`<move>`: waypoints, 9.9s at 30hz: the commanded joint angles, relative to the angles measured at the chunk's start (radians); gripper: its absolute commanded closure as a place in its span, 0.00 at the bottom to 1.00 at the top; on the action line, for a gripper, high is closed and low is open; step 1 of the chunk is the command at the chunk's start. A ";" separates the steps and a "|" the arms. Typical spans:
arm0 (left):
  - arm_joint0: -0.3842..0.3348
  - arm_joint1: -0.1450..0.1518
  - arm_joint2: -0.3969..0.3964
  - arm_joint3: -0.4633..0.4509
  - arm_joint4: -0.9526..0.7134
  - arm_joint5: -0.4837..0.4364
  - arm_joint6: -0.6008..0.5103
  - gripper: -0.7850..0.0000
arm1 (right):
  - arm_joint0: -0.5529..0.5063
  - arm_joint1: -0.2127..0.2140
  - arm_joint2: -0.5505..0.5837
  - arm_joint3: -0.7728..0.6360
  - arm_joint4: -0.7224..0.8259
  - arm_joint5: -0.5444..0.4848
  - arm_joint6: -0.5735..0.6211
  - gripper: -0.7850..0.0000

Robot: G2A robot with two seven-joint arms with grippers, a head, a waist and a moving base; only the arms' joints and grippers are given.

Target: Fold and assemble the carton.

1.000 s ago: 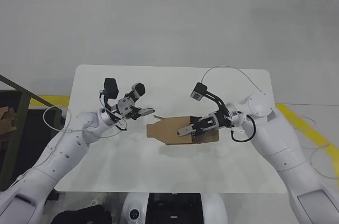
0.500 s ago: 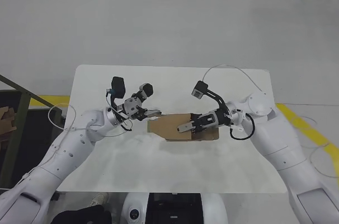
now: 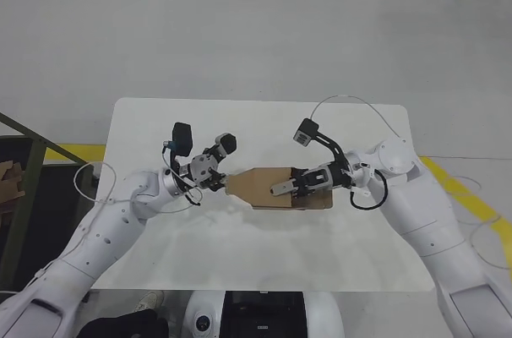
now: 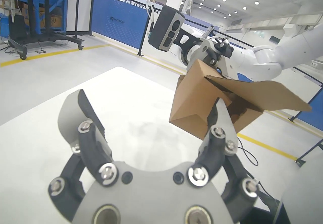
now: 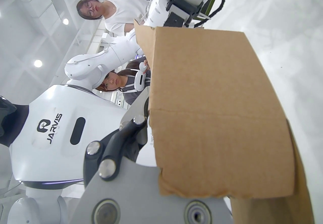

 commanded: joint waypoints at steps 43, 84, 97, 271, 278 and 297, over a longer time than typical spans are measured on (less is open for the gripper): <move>-0.054 -0.092 0.003 0.035 0.064 -0.036 -0.041 0.00 | -0.012 -0.004 -0.007 -0.014 0.021 -0.005 -0.003 1.00; 0.051 -0.091 -0.109 -0.022 0.116 -0.079 -0.058 0.00 | -0.016 -0.001 0.011 -0.022 0.017 0.001 -0.051 1.00; 0.056 -0.099 -0.143 -0.018 0.144 -0.081 -0.038 0.00 | -0.044 0.014 0.062 -0.001 0.000 -0.001 -0.063 1.00; 0.216 0.085 -0.244 -0.036 0.931 -0.088 0.478 0.00 | 0.102 -0.199 -0.334 0.593 0.013 -0.240 -0.068 1.00; 0.232 0.100 -0.248 -0.048 0.947 -0.088 0.495 0.00 | 0.122 -0.231 -0.358 0.651 0.009 -0.260 -0.088 0.64; 0.236 0.108 -0.231 -0.055 0.966 -0.050 0.465 0.00 | 0.091 -0.180 -0.268 0.614 0.021 -0.270 -0.097 0.00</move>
